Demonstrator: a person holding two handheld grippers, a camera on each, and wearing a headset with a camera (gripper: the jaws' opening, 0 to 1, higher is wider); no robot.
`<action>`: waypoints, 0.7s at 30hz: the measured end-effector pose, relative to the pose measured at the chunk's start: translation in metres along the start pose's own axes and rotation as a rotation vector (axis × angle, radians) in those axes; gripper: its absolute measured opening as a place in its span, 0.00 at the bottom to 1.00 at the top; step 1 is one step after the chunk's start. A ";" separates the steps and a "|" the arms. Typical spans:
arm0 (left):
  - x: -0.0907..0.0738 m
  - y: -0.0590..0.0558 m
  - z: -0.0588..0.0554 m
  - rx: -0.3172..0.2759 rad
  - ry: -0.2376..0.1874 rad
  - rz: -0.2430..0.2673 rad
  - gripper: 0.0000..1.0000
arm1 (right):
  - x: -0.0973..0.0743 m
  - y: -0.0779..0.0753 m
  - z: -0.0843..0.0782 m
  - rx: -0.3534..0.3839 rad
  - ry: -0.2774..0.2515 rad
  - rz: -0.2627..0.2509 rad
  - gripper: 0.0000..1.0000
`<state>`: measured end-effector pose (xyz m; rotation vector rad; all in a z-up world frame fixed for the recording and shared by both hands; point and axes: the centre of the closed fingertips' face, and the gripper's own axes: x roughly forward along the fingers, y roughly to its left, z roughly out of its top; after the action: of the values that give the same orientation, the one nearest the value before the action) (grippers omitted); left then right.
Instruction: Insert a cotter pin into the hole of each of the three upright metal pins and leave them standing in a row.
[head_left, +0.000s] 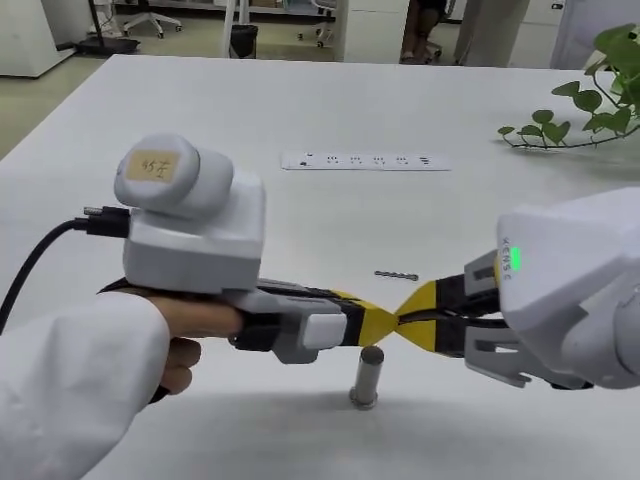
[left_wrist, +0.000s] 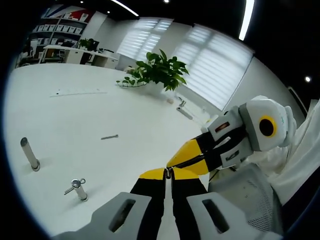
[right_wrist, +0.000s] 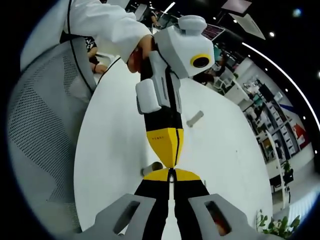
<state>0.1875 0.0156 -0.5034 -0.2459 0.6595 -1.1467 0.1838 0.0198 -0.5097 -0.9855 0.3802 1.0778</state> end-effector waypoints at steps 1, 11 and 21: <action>0.000 -0.001 -0.001 -0.002 0.004 -0.002 0.00 | 0.000 0.001 0.000 -0.002 -0.001 0.004 0.00; -0.001 -0.003 -0.005 -0.026 0.029 -0.003 0.00 | 0.000 0.004 0.001 -0.010 -0.006 0.013 0.00; -0.004 -0.001 -0.006 0.019 0.056 0.045 0.00 | 0.002 0.003 0.003 0.006 -0.009 0.024 0.00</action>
<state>0.1819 0.0197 -0.5057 -0.1824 0.6996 -1.1196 0.1811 0.0236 -0.5105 -0.9728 0.3887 1.1023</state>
